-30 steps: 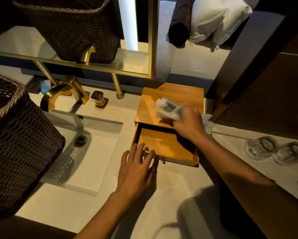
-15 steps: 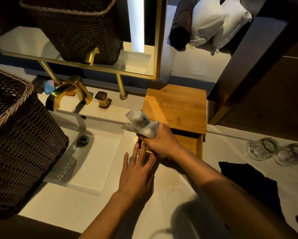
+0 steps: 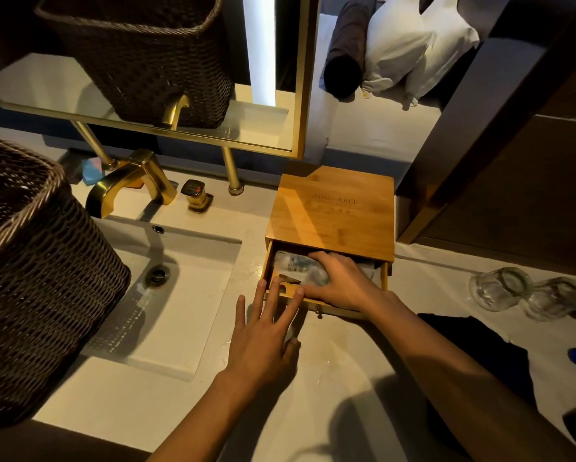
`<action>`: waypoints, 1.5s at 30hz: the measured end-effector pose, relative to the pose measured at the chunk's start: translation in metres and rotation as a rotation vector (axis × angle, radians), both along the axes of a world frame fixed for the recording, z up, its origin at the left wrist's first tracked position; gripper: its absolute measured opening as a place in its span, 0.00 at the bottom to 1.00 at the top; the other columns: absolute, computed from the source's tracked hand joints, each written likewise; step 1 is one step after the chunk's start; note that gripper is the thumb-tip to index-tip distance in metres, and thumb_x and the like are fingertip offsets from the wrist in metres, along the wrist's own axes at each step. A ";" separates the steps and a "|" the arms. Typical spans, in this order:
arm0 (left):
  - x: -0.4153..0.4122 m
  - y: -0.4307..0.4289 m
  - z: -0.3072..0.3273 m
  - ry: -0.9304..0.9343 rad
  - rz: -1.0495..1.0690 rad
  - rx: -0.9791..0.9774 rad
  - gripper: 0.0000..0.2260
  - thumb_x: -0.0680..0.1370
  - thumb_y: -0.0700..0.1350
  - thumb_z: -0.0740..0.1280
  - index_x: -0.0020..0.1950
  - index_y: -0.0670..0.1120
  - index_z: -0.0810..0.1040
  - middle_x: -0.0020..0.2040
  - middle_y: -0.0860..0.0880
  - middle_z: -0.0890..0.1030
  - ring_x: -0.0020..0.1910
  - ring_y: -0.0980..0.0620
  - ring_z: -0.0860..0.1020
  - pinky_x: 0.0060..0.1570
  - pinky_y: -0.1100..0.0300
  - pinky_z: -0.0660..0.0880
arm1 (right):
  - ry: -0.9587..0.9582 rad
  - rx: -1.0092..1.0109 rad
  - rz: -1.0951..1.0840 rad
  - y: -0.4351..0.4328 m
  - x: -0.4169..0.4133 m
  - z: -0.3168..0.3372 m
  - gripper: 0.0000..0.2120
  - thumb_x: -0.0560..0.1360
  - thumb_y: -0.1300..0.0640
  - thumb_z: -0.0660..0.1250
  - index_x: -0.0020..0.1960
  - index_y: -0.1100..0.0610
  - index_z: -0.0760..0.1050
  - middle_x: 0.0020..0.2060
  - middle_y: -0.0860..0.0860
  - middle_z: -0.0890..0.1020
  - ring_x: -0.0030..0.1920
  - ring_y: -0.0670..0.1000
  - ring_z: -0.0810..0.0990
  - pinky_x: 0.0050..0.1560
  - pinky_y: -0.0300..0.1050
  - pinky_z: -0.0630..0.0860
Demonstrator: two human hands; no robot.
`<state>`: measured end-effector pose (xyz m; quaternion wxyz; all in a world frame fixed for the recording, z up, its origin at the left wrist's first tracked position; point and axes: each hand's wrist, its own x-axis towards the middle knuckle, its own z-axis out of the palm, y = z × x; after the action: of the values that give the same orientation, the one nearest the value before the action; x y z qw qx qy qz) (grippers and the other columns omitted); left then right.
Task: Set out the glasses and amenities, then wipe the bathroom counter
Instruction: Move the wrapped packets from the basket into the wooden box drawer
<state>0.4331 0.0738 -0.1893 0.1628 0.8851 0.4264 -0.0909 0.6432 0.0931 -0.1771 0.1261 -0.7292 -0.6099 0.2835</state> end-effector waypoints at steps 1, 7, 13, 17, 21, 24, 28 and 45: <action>0.000 0.000 0.000 -0.009 -0.003 0.011 0.32 0.81 0.63 0.47 0.78 0.63 0.30 0.81 0.47 0.30 0.79 0.41 0.30 0.80 0.36 0.41 | 0.054 -0.006 -0.008 -0.003 -0.001 0.004 0.34 0.71 0.39 0.71 0.73 0.46 0.66 0.67 0.49 0.75 0.66 0.50 0.74 0.59 0.47 0.77; 0.012 0.008 0.011 -0.119 -0.065 0.046 0.29 0.84 0.62 0.45 0.83 0.54 0.42 0.84 0.50 0.42 0.82 0.49 0.38 0.81 0.49 0.37 | 0.008 0.043 -0.092 -0.061 -0.009 0.034 0.29 0.81 0.41 0.58 0.78 0.46 0.57 0.78 0.45 0.61 0.78 0.47 0.56 0.73 0.42 0.53; 0.039 0.031 0.007 -0.012 -0.194 -0.037 0.32 0.79 0.62 0.35 0.83 0.54 0.44 0.84 0.49 0.41 0.83 0.44 0.40 0.81 0.46 0.39 | -0.072 -0.280 -0.030 -0.079 -0.015 0.017 0.38 0.77 0.28 0.42 0.80 0.46 0.41 0.80 0.47 0.41 0.80 0.48 0.37 0.79 0.54 0.43; 0.054 0.059 0.004 0.118 -0.176 -0.054 0.31 0.82 0.62 0.39 0.83 0.52 0.42 0.84 0.47 0.41 0.83 0.42 0.41 0.81 0.46 0.41 | 0.106 -0.299 -0.040 -0.049 -0.007 0.017 0.44 0.72 0.24 0.45 0.80 0.45 0.42 0.80 0.46 0.41 0.79 0.48 0.37 0.78 0.57 0.42; 0.066 0.072 0.012 0.135 -0.161 -0.026 0.32 0.84 0.58 0.51 0.83 0.48 0.45 0.84 0.44 0.44 0.83 0.41 0.43 0.81 0.46 0.44 | 0.104 -0.110 -0.062 -0.038 -0.002 0.019 0.35 0.76 0.28 0.50 0.78 0.44 0.57 0.78 0.46 0.61 0.78 0.51 0.60 0.75 0.53 0.63; 0.069 0.071 0.012 0.094 -0.202 0.003 0.34 0.82 0.58 0.57 0.83 0.50 0.44 0.84 0.45 0.43 0.83 0.43 0.42 0.82 0.46 0.44 | -0.089 -0.016 -0.014 -0.043 0.004 0.011 0.36 0.77 0.29 0.47 0.79 0.47 0.55 0.79 0.48 0.57 0.79 0.51 0.54 0.78 0.53 0.54; 0.072 0.079 0.002 0.078 -0.124 -0.072 0.32 0.82 0.60 0.56 0.83 0.54 0.48 0.84 0.44 0.51 0.83 0.40 0.48 0.81 0.44 0.47 | -0.223 -0.196 0.059 -0.045 0.013 -0.003 0.47 0.73 0.24 0.38 0.81 0.53 0.46 0.81 0.52 0.47 0.81 0.53 0.44 0.77 0.51 0.41; 0.065 0.090 0.009 -0.121 -0.079 -0.075 0.18 0.80 0.52 0.66 0.70 0.51 0.73 0.71 0.46 0.73 0.66 0.43 0.76 0.56 0.47 0.80 | -0.238 0.031 -0.052 -0.020 0.029 -0.015 0.32 0.70 0.39 0.72 0.69 0.51 0.70 0.63 0.52 0.77 0.63 0.54 0.76 0.61 0.51 0.75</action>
<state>0.4978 0.1634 -0.1799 0.2176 0.8985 0.3766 -0.0592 0.6722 0.0731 -0.1925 0.0715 -0.7711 -0.6059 0.1821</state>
